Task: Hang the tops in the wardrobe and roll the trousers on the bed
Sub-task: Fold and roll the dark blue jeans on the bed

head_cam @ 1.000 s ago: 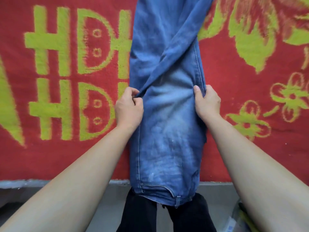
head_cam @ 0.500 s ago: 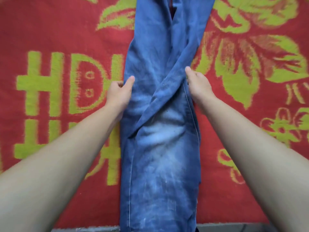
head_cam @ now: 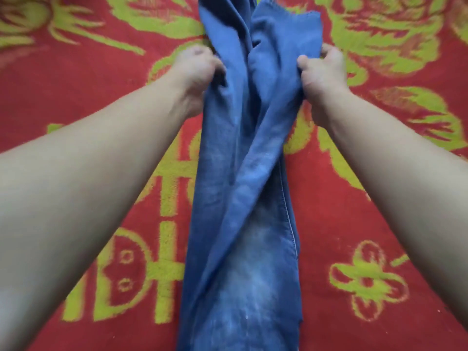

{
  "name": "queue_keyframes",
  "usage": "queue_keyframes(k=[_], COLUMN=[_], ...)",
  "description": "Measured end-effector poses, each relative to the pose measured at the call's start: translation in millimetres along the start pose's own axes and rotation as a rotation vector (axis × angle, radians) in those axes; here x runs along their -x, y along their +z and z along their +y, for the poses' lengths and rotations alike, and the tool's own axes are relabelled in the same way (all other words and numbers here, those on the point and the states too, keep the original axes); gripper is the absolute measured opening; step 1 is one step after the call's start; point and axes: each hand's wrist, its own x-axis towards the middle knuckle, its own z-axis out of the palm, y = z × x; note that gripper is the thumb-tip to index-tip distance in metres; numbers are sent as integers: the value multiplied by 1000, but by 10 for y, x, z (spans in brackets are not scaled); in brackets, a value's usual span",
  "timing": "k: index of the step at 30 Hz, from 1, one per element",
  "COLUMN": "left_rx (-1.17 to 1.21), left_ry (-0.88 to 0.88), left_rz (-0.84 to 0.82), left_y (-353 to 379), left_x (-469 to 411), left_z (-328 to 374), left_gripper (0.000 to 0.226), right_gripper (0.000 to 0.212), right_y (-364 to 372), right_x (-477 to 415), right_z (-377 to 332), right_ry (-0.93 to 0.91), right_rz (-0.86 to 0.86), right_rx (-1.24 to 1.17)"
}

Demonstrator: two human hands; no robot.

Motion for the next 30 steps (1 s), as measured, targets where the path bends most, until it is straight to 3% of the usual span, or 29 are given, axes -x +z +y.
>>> queue_keyframes(k=[3, 5, 6, 7, 9, 10, 12, 15, 19, 20, 22, 23, 26, 28, 30], left_rx=[-40, -222, -378, -525, -594, -590, -687, -854, -1065, -1095, -1142, -1173, -1276, -1291, -1277], left_ry=[460, 584, 528, 347, -94, -164, -92, -34, -7, 20, 39, 38, 50, 29, 15], left_rz=[239, 382, 407, 401, 383, 389, 379, 281, 162, 162, 177, 185, 203, 175, 138], left_y=[104, 42, -16, -90, -239, -303, -419, -574, -603, -600, -598, -604, -633, -617, -645], left_x=[13, 6, -29, -71, -121, -153, -160, -208, -277, -286, -327, -361, -412, -412, -414], left_z=[223, 133, 16, -128, -404, -486, -549, -659, -919, -982, -1087, -1121, -1140, -1069, -973], left_gripper=[36, 29, 27, 26, 31, 36, 42, 53, 60, 61, 66, 68, 69, 72, 75], right_gripper=[28, 34, 43, 55, 76, 82, 81, 61, 22, 22, 55, 61, 37, 23, 25], right_y=[-165, -258, -296, -334, -369, -355, -258, 92, 755, 915, 1190, 1295, 1498, 1489, 1381], right_x=[11, 36, 28, 19, 78, 95, 88, -50, -334, -389, -496, -546, -672, -707, -689], right_z=[-169, -28, 95, 245, 486, 529, 507, 354, 87, 34, -48, -90, -166, -197, -238], right_ry=[-235, -232, -150, 11, 346, 351, 100, -173, -142, -121, -98, -90, -123, -125, -142], right_rz=[186, 292, 314, 307, 274, 296, 324, 136, -150, -188, -189, -176, -231, -161, -81], right_rx=[-44, -6, 89, 212, 445, 517, 574, 501, 418, 384, 336, 364, 681, 813, 836])
